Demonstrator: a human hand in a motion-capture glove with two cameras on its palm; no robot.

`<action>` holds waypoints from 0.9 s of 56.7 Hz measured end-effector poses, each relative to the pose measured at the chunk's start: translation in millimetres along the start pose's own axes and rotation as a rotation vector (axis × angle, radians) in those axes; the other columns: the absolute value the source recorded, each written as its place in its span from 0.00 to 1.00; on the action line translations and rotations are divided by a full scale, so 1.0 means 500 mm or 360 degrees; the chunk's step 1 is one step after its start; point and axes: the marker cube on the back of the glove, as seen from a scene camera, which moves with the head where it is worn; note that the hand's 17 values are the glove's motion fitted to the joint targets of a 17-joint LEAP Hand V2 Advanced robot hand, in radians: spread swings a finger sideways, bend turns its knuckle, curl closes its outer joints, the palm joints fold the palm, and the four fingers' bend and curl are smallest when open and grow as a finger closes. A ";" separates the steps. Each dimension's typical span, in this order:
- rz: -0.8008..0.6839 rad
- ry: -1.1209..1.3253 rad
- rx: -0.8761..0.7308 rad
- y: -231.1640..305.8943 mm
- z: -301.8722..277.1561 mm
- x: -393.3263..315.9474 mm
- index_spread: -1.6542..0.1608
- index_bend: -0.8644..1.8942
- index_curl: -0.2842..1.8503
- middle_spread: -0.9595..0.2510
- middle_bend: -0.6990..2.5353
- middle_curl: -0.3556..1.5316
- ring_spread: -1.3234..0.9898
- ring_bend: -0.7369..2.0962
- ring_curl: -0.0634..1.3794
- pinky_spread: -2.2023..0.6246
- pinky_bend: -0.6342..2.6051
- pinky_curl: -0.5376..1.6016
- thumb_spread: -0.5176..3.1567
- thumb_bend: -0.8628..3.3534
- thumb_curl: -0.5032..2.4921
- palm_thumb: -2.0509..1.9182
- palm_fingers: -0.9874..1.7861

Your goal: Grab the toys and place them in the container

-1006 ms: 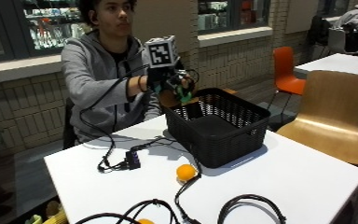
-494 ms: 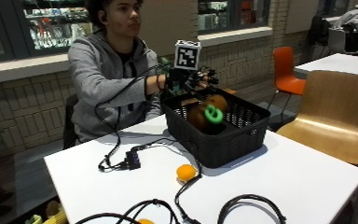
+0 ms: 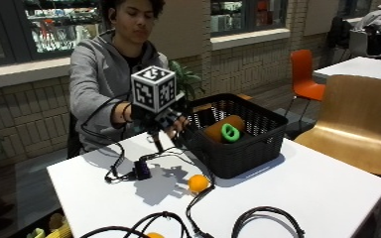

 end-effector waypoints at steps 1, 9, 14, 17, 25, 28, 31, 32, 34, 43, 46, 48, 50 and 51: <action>0.0035 0.0009 -0.0019 -0.004 0.009 0.014 0.76 0.38 0.23 0.77 0.27 0.42 0.52 0.47 0.33 0.78 0.58 0.43 0.48 0.20 0.32 0.61 0.36; 0.0231 -0.0011 -0.0142 -0.042 0.087 0.080 0.76 0.38 0.25 0.78 0.27 0.41 0.52 0.47 0.33 0.78 0.58 0.42 0.49 0.20 0.31 0.62 0.36; 0.0315 -0.0011 -0.0196 -0.068 0.128 0.089 0.76 0.38 0.25 0.78 0.28 0.41 0.51 0.47 0.32 0.78 0.57 0.42 0.49 0.20 0.30 0.62 0.36; 0.0342 0.0002 -0.0214 -0.089 0.137 0.093 0.76 0.38 0.26 0.78 0.27 0.41 0.51 0.47 0.32 0.78 0.57 0.42 0.49 0.20 0.30 0.62 0.36; 0.0342 0.0035 -0.0255 -0.144 0.144 0.092 0.76 0.38 0.28 0.79 0.27 0.41 0.51 0.45 0.31 0.77 0.56 0.41 0.49 0.20 0.29 0.61 0.35; 0.0347 0.0055 -0.0281 -0.160 0.153 0.087 0.76 0.38 0.28 0.80 0.27 0.40 0.51 0.44 0.31 0.77 0.56 0.41 0.49 0.20 0.29 0.61 0.35; 0.0361 0.0099 -0.0337 -0.175 0.162 0.087 0.76 0.38 0.28 0.80 0.26 0.40 0.51 0.43 0.30 0.77 0.56 0.41 0.49 0.20 0.29 0.60 0.34; 0.0365 0.0117 -0.0354 -0.179 0.165 0.089 0.76 0.38 0.29 0.80 0.26 0.40 0.51 0.43 0.30 0.77 0.56 0.41 0.49 0.20 0.29 0.60 0.34; 0.0371 0.0163 -0.0376 -0.185 0.172 0.092 0.77 0.38 0.29 0.80 0.26 0.39 0.51 0.42 0.29 0.77 0.56 0.41 0.49 0.20 0.29 0.60 0.33; 0.0288 0.0277 -0.0114 -0.173 0.189 0.083 0.78 0.51 0.34 0.81 0.25 0.36 0.51 0.37 0.27 0.76 0.52 0.40 0.51 0.21 0.29 0.62 0.36; 0.0239 0.0269 -0.0047 -0.165 0.181 0.081 0.78 0.57 0.37 0.80 0.25 0.36 0.51 0.35 0.26 0.76 0.50 0.39 0.52 0.22 0.29 0.64 0.38; 0.0209 0.0259 -0.0012 -0.159 0.175 0.080 0.78 0.60 0.38 0.80 0.25 0.35 0.51 0.35 0.25 0.76 0.50 0.39 0.52 0.23 0.30 0.65 0.39; 0.0182 0.0246 0.0028 -0.153 0.166 0.079 0.78 0.62 0.39 0.80 0.25 0.35 0.51 0.34 0.25 0.76 0.50 0.39 0.52 0.23 0.30 0.66 0.38; 0.0166 0.0238 0.0051 -0.150 0.161 0.078 0.79 0.64 0.39 0.80 0.25 0.35 0.51 0.33 0.25 0.76 0.49 0.39 0.53 0.23 0.30 0.66 0.38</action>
